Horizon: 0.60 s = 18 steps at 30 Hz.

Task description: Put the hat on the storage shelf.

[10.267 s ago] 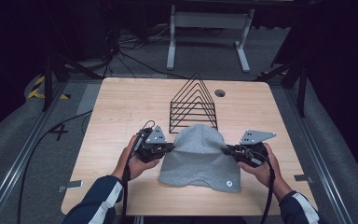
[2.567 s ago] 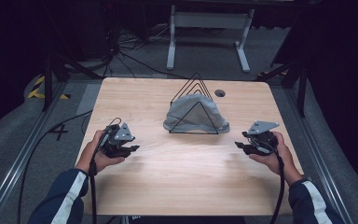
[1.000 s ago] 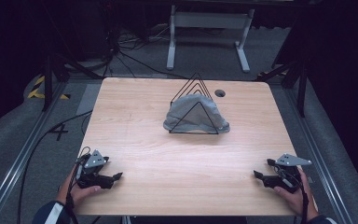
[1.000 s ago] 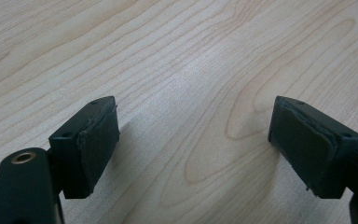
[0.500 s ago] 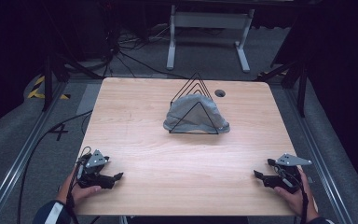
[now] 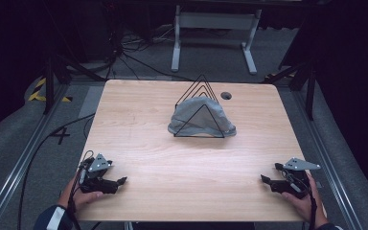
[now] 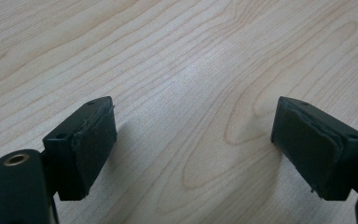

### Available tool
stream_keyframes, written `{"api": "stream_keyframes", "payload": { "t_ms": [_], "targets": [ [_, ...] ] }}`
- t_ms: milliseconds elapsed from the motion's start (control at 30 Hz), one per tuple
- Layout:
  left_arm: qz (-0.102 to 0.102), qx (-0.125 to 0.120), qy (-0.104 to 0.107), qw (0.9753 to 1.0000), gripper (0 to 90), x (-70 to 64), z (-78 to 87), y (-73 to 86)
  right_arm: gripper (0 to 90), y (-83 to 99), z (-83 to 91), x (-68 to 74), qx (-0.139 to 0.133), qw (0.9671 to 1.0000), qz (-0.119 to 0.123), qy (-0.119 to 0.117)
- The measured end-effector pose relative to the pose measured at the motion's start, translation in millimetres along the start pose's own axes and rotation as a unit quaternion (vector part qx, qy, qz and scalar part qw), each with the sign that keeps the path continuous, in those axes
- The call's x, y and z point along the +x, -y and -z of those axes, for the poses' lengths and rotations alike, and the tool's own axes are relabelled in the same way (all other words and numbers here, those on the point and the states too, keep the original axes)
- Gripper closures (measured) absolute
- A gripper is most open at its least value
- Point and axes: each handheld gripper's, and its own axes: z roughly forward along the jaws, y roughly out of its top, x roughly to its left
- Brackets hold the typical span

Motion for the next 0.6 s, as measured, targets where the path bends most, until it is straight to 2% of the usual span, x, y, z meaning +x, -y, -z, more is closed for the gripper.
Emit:
{"api": "stream_keyframes", "payload": {
  "t_ms": [200,233,500,600],
  "targets": [
    [-0.004,0.0,-0.001,1.0,14.3,0.8,-0.1,-0.3,20.5,0.1,-0.2,0.1,-0.001,1.0,-0.001,0.0],
    [0.001,0.0,0.002,1.0,14.2,0.2,-0.5,-0.2,20.5,0.1,-0.2,0.0,-0.001,1.0,-0.001,0.0],
    [-0.011,0.001,-0.002,0.9999,14.1,2.4,-0.7,-1.2,20.5,0.1,-0.1,0.1,-0.002,1.0,-0.004,0.001],
    [-0.009,0.001,-0.001,1.0,14.1,2.2,-0.8,-1.2,20.5,0.1,0.2,-0.1,-0.001,1.0,-0.003,0.001]
  ]
}}
